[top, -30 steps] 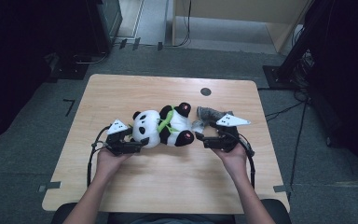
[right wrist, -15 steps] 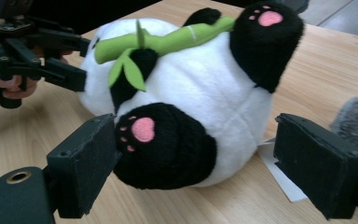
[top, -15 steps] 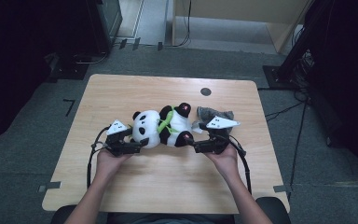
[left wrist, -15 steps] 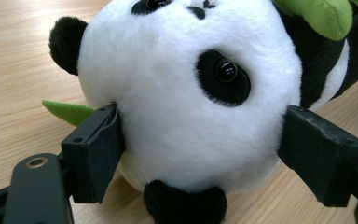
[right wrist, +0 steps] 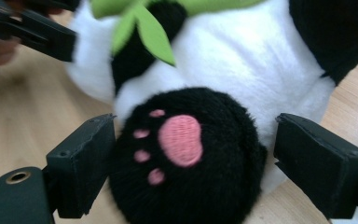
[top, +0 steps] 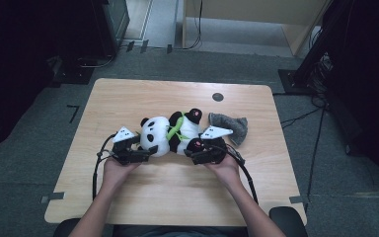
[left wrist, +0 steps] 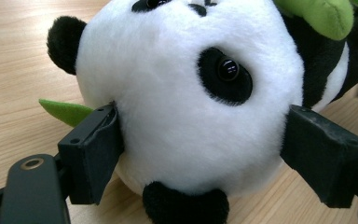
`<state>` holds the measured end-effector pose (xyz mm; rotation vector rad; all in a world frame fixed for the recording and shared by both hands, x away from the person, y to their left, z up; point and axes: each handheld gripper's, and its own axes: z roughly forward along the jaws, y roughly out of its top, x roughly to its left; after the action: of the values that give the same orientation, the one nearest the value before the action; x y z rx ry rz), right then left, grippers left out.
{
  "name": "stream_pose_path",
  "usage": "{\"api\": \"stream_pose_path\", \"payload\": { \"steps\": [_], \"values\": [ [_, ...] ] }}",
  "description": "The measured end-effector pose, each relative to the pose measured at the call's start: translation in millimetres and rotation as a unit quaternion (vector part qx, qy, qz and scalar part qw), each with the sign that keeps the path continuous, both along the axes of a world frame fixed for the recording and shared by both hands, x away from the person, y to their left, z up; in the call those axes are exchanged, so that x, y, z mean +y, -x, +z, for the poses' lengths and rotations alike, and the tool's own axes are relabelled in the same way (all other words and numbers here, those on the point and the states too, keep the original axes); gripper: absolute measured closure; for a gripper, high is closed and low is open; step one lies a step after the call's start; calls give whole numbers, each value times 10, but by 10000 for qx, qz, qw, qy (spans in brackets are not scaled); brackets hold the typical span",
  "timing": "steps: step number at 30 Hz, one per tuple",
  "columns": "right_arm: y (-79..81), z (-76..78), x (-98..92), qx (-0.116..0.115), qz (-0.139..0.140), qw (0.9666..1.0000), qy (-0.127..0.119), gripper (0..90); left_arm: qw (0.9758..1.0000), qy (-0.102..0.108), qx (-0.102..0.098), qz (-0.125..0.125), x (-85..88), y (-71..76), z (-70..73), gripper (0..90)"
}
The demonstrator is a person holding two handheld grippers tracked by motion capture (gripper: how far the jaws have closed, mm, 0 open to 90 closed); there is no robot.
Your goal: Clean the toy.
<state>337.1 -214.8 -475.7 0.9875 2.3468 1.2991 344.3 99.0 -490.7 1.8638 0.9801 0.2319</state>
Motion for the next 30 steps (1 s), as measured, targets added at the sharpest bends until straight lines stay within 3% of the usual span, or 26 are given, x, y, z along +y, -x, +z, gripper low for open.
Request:
{"api": "stream_pose_path", "payload": {
  "steps": [6, 9, 12, 17, 23, 28, 30],
  "values": [
    [-68, -76, 90, -141, -10, 9998, 153, 51, 9999, 133, 100, 43, -24, -45, -14, 132],
    [-62, -109, 136, -418, -161, 9981, 429, 140, 9999, 112, 102, 63, -47, -57, -19, 121],
    [-75, -117, 127, -495, -219, 9976, 426, 277, 9998, 133, 113, 68, -52, -73, -25, 116],
    [-107, -26, 115, -164, -283, 9986, 408, 494, 9999, 119, 90, 81, -53, -92, -5, 107],
    [-179, 150, 3, 175, -389, 9990, 129, 525, 9998, 166, -90, -31, 25, -26, 92, 108],
    [-184, 298, -102, 164, -540, 9984, -36, 525, 9994, 270, -163, -170, 117, 40, 115, 121],
    [-176, 356, -138, 188, -583, 9980, -137, 523, 9991, 209, -241, -275, 110, 70, 119, 124]
  ]
}}
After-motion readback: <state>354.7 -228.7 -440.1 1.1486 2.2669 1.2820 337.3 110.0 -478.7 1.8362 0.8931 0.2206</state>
